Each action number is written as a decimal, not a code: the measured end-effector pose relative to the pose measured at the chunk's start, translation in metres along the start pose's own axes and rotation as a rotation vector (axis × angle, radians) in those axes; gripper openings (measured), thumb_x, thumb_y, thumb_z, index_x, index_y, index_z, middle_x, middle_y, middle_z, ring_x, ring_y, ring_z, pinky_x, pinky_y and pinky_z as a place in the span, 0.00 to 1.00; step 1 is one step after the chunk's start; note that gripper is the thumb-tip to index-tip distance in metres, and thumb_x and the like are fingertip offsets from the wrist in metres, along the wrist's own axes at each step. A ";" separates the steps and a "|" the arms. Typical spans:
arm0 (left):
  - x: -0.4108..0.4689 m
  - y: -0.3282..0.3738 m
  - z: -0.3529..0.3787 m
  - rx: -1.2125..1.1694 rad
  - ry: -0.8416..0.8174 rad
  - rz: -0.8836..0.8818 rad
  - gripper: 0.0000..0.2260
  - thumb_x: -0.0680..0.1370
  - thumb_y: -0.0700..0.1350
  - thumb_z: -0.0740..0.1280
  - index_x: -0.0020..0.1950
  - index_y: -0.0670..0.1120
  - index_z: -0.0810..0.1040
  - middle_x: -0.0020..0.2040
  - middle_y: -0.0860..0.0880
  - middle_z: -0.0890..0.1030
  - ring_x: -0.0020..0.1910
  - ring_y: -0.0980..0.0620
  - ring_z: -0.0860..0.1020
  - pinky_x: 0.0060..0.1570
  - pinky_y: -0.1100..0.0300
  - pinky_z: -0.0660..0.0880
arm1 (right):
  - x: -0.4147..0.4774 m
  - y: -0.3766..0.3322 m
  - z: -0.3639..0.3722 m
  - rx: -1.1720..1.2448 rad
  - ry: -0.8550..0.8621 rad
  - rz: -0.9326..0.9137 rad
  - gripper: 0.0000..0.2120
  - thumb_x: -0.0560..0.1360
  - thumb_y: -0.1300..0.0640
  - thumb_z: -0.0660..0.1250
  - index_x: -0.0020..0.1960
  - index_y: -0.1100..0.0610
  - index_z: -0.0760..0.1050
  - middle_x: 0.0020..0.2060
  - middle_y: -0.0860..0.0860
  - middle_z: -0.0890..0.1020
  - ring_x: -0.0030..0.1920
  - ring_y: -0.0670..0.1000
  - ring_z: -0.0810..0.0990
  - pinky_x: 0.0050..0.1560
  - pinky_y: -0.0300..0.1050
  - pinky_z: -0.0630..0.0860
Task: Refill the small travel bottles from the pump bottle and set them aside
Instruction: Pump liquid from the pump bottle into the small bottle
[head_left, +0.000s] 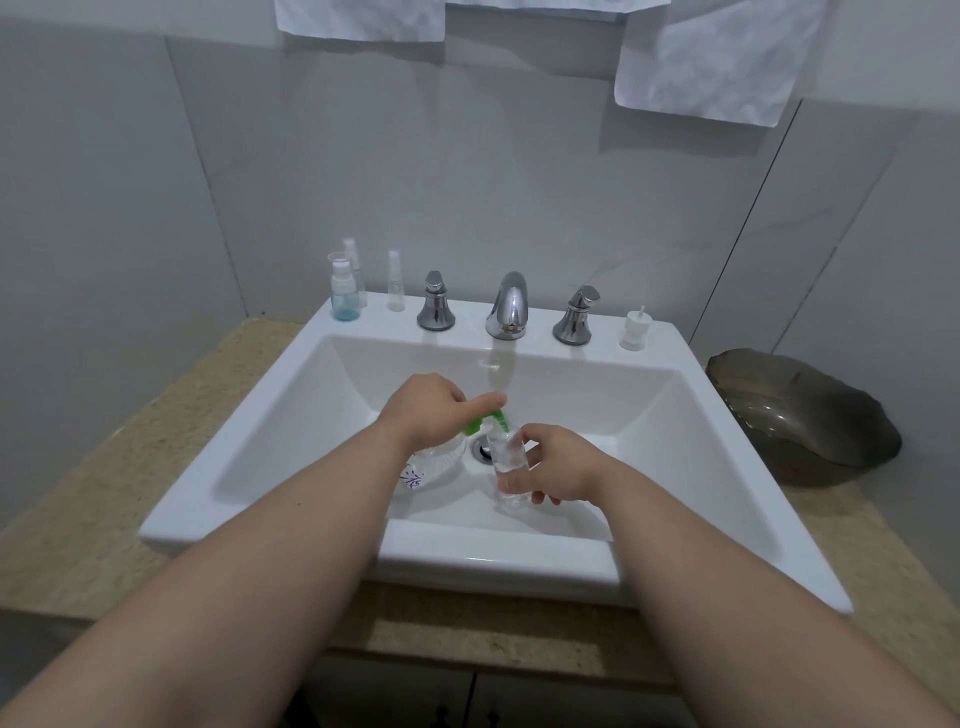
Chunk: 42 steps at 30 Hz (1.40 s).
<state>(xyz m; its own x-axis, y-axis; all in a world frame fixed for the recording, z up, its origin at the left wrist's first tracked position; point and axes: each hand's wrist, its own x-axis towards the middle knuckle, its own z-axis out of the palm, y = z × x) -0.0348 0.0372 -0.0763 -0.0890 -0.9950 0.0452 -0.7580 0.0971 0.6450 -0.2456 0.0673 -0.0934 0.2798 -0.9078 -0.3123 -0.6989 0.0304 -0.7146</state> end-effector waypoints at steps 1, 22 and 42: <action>-0.001 0.000 0.000 0.015 -0.004 -0.002 0.34 0.73 0.74 0.64 0.33 0.44 0.84 0.23 0.51 0.71 0.28 0.51 0.71 0.35 0.55 0.69 | 0.001 0.000 0.000 0.004 0.004 -0.003 0.22 0.73 0.53 0.79 0.61 0.52 0.74 0.47 0.47 0.85 0.33 0.47 0.81 0.32 0.40 0.73; -0.002 0.000 0.002 0.117 -0.028 -0.076 0.39 0.71 0.82 0.49 0.39 0.53 0.85 0.40 0.57 0.83 0.45 0.52 0.80 0.51 0.53 0.76 | 0.005 0.002 0.000 0.018 0.031 -0.012 0.23 0.73 0.50 0.79 0.63 0.50 0.74 0.49 0.49 0.85 0.31 0.46 0.81 0.30 0.39 0.73; 0.001 0.009 0.015 0.272 -0.004 -0.118 0.29 0.73 0.69 0.57 0.42 0.47 0.85 0.39 0.51 0.84 0.41 0.49 0.81 0.43 0.55 0.75 | 0.003 0.001 0.001 -0.027 -0.007 0.023 0.23 0.73 0.54 0.79 0.64 0.53 0.73 0.41 0.45 0.83 0.33 0.48 0.81 0.30 0.39 0.73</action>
<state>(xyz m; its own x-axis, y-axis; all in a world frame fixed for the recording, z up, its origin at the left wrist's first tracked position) -0.0513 0.0375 -0.0815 0.0073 -0.9997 -0.0216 -0.9085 -0.0157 0.4176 -0.2446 0.0653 -0.0959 0.2683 -0.9039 -0.3332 -0.7228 0.0397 -0.6899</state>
